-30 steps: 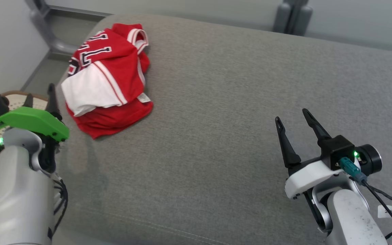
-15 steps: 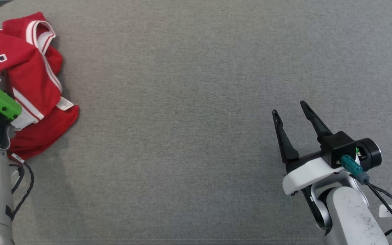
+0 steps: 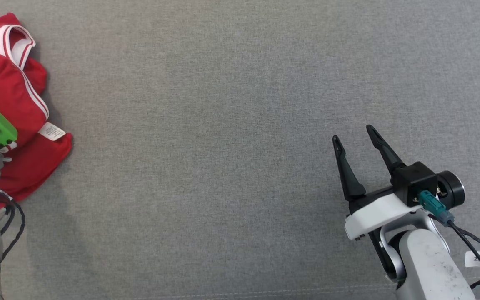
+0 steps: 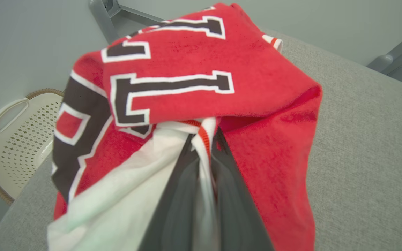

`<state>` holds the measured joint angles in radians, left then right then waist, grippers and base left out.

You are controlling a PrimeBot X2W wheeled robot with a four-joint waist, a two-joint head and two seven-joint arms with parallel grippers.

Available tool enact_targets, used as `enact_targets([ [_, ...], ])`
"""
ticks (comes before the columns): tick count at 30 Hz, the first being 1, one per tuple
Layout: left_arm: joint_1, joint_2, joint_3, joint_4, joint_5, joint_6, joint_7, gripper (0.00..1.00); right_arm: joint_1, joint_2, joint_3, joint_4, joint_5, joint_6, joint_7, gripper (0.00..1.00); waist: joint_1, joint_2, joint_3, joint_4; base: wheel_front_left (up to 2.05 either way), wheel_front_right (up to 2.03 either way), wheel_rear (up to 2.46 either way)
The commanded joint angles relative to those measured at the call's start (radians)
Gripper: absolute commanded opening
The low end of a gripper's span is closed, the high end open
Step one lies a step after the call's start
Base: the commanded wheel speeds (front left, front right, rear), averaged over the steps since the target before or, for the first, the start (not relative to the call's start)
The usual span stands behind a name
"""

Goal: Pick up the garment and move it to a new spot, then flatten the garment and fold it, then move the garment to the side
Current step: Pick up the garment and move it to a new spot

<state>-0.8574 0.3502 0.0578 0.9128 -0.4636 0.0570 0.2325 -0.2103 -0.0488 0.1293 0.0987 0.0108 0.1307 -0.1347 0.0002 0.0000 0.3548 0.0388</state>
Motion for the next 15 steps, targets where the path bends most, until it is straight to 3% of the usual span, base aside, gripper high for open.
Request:
enact_targets([
  [1,0.001,0.013,-0.002,-0.015,0.008,-0.004,0.004,0.0,-0.006,-0.003,-0.002,0.007,0.012,0.0,-0.01,1.0,-0.0002,0.0,-0.023,0.017,0.0,0.0,0.0],
  [6,-0.03,0.044,0.007,-0.096,-0.013,-0.041,-0.009,0.0,-0.012,-0.003,-0.014,0.037,0.036,0.0,-0.033,1.0,-0.0002,0.0,-0.072,0.034,0.0,0.0,0.0],
  [11,-0.061,0.087,-0.005,-0.216,0.017,-0.046,-0.051,0.0,-0.004,-0.003,-0.017,0.084,0.083,0.0,-0.066,1.0,-0.0002,0.0,-0.136,0.024,0.0,0.0,0.0],
  [15,-0.102,0.072,-0.033,-0.334,0.015,-0.063,-0.045,0.0,0.019,-0.003,-0.005,0.13,0.121,0.0,-0.092,1.0,-0.0002,0.0,-0.198,-0.019,0.0,0.0,0.0],
])
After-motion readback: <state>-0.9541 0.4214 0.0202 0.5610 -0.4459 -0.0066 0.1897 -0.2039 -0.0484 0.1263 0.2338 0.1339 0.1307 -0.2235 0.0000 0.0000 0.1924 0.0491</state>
